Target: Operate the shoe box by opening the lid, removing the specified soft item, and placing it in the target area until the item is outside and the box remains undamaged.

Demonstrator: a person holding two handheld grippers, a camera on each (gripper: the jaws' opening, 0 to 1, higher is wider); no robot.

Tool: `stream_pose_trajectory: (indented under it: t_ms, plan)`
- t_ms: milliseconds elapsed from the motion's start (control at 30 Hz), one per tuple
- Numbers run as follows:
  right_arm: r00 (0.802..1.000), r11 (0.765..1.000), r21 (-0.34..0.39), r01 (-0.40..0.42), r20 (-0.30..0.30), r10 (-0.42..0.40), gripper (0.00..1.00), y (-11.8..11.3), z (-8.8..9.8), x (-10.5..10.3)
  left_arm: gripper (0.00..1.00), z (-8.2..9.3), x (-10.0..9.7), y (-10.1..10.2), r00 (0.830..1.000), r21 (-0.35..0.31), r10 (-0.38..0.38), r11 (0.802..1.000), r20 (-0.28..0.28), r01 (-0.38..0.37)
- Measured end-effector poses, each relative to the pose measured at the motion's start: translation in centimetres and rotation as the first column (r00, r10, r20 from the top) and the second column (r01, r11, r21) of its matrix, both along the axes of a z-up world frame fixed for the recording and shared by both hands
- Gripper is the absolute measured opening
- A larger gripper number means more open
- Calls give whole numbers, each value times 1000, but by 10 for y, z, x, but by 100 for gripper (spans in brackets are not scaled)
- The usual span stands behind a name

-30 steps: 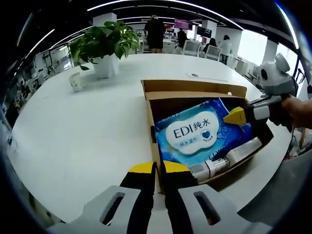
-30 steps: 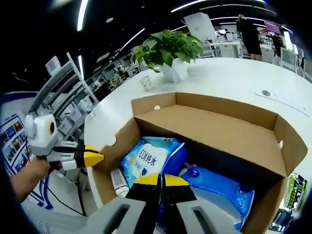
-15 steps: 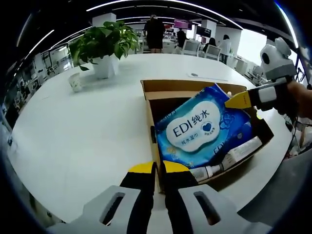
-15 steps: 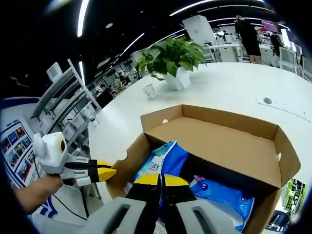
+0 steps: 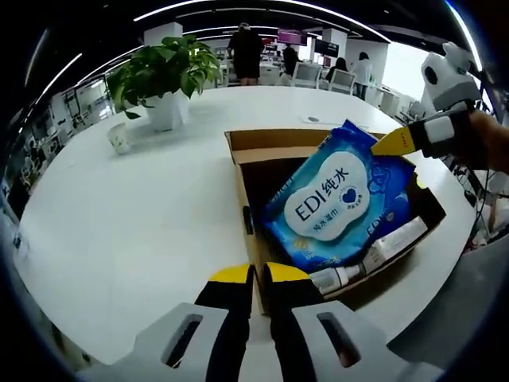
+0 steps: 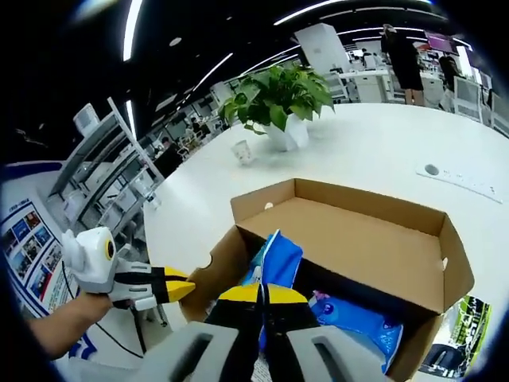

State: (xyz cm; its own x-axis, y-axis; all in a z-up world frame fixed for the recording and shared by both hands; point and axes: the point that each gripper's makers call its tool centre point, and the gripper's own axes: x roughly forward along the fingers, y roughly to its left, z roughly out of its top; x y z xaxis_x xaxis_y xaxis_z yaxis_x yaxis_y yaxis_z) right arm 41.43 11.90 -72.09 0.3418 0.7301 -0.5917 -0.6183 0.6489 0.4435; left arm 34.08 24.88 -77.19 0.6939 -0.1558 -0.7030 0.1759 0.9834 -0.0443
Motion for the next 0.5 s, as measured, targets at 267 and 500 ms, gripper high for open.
stream_pose_trajectory:
  t_ms: [267,500]
  plan:
    - [1000,999,28,17,1,-17,0,0,14,0,5,2,2,0,1000,16,-17,1000,16,17]
    - [1000,999,44,22,19,-23,0,-2,27,1,7,17,10,3,998,10,-8,1000,58,7]
